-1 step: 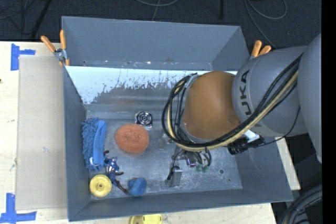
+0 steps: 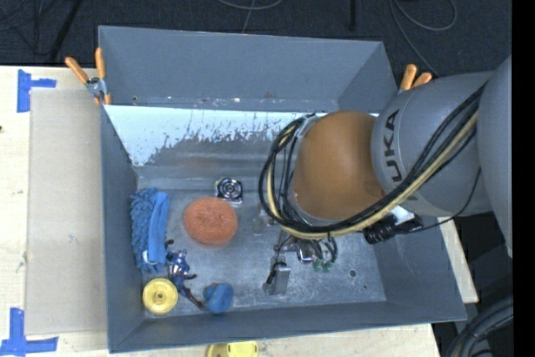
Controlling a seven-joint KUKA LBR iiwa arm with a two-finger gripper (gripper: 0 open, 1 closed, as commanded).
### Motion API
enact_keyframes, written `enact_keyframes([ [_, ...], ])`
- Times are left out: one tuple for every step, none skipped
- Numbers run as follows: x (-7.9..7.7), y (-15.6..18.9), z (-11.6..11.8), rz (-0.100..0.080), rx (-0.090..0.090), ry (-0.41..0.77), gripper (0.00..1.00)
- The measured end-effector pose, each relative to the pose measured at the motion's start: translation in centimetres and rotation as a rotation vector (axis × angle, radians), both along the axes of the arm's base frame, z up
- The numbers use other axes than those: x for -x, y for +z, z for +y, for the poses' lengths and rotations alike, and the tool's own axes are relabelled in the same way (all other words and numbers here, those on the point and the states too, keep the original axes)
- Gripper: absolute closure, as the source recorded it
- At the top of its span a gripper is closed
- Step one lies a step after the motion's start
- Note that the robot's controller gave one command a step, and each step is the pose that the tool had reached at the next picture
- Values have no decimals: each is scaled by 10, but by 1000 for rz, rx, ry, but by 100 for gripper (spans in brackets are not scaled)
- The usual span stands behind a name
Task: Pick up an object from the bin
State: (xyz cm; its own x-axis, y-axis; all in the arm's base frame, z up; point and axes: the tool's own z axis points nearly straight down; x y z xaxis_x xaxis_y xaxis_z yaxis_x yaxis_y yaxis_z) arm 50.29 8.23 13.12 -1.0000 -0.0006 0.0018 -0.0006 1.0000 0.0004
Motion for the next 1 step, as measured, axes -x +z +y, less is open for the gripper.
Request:
enact_keyframes([
  [-24, 0, 39, -2, 2, 61, 0],
])
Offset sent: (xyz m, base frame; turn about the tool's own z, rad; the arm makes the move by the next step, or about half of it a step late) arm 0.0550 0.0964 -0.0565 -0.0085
